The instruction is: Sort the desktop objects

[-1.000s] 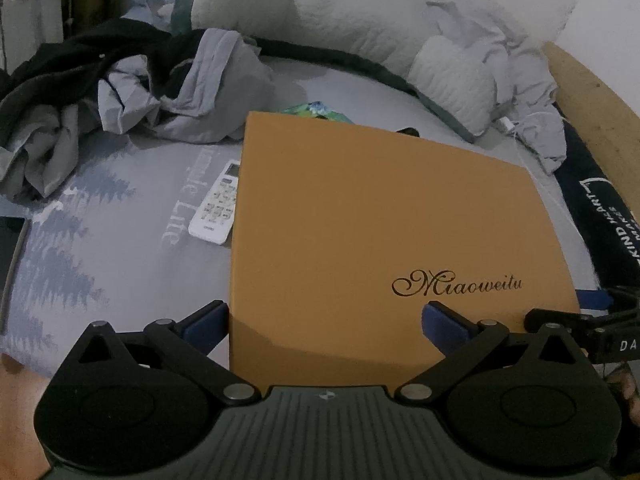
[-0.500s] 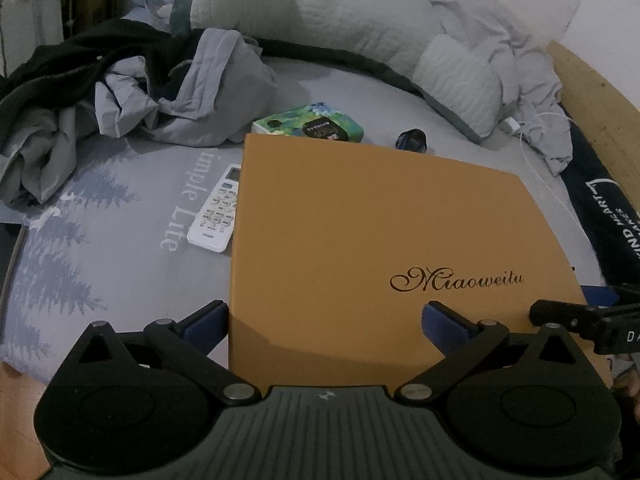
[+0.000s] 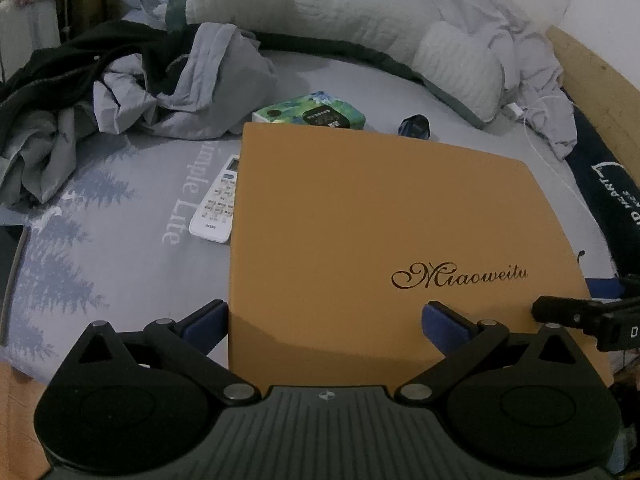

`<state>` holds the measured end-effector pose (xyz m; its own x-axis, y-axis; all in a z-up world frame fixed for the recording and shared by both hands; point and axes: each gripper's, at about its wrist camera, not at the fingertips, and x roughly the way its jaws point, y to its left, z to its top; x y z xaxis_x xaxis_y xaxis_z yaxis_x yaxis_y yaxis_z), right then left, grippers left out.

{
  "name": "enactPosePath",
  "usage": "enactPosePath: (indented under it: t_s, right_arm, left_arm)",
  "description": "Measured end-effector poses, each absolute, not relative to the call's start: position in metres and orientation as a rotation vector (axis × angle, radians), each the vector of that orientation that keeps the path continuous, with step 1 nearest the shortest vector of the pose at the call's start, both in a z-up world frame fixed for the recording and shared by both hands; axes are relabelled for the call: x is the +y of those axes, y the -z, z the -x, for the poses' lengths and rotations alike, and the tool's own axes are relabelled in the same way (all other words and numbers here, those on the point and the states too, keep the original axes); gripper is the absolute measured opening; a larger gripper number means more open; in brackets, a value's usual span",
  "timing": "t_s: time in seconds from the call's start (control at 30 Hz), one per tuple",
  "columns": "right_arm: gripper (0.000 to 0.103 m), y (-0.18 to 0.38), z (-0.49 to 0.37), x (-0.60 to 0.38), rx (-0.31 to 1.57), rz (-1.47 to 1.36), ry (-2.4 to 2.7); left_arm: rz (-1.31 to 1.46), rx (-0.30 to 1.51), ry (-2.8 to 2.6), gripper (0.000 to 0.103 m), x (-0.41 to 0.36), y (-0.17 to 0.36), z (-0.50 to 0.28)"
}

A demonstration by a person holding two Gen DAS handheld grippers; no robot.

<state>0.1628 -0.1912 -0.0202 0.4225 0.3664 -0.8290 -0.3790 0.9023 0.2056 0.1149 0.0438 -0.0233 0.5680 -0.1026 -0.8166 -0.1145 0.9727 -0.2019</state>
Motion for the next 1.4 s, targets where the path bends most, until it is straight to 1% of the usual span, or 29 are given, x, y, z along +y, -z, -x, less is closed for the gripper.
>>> enactPosePath:
  t_s: [0.8,1.2,1.4]
  right_arm:
    - [0.103,0.050,-0.173,-0.184,1.094,0.011,-0.432]
    - [0.103,0.058,-0.171,-0.186,1.069,-0.024,-0.411]
    - [0.103,0.052,-0.167,-0.184,1.054,0.001,-0.391]
  left_arm:
    - [0.246,0.999,-0.018,0.103,0.048,0.053,-0.129]
    - [0.270,0.957,-0.011,0.103,0.053,0.059,-0.130]
    - [0.225,0.892,0.000,0.103,0.053,0.056,-0.120]
